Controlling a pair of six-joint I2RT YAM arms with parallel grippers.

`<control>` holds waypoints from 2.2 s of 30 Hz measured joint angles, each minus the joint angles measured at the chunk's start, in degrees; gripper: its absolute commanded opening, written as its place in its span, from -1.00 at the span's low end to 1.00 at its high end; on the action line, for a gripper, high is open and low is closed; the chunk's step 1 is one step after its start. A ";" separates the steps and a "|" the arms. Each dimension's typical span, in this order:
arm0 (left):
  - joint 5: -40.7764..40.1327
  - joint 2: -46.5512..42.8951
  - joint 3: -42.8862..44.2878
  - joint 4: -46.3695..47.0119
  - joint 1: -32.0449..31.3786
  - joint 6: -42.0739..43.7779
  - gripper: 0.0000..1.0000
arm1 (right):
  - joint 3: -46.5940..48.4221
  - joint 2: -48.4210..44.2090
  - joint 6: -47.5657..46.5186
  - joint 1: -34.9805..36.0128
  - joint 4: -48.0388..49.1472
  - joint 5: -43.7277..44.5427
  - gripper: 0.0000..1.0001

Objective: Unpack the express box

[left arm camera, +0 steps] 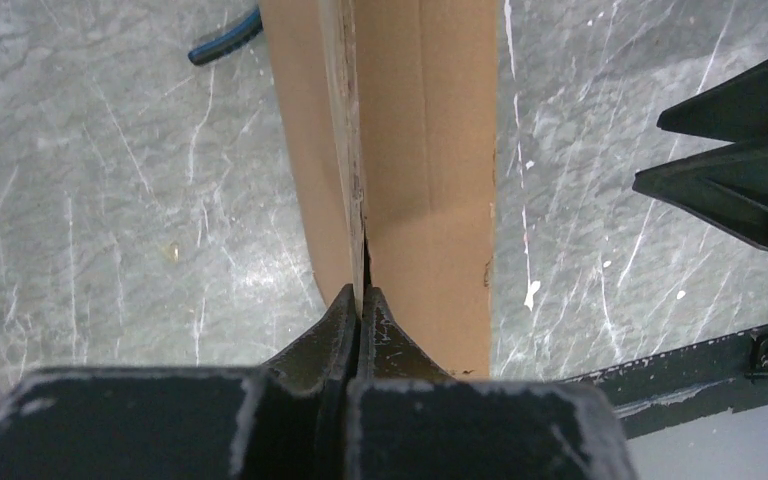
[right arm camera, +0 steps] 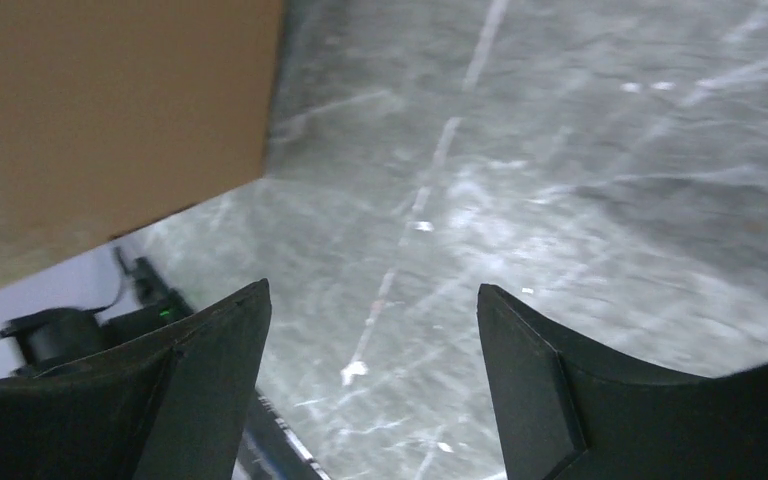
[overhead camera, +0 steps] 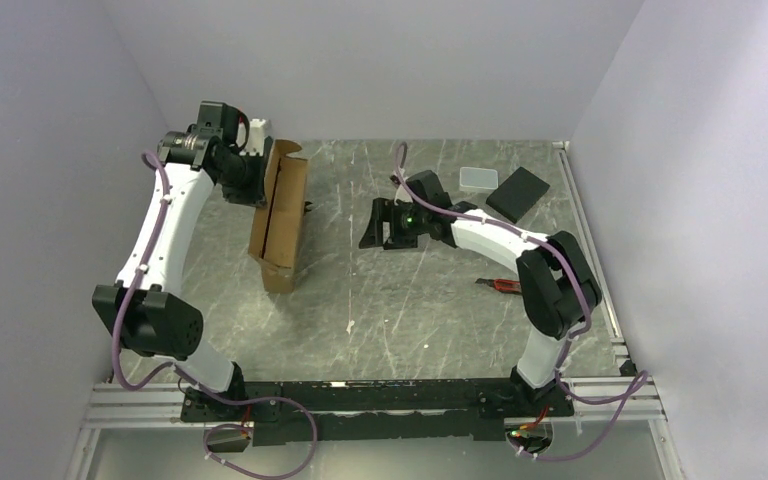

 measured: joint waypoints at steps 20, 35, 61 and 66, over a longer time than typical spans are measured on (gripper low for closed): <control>6.05 1.49 1.42 -2.38 -4.20 -3.50 -1.00 | 5.22 4.09 23.34 5.68 22.95 -14.36 0.65; 4.92 2.47 6.34 -4.90 -4.48 -3.72 -1.00 | 3.80 7.76 23.43 5.09 23.71 -12.81 0.48; 7.52 1.79 8.55 -5.16 -4.74 -3.74 -1.00 | -5.90 -5.57 2.78 0.81 1.90 12.07 0.55; 7.69 1.68 8.72 -5.16 -4.74 -3.76 -1.00 | -1.64 -5.88 9.99 5.11 5.68 9.51 0.53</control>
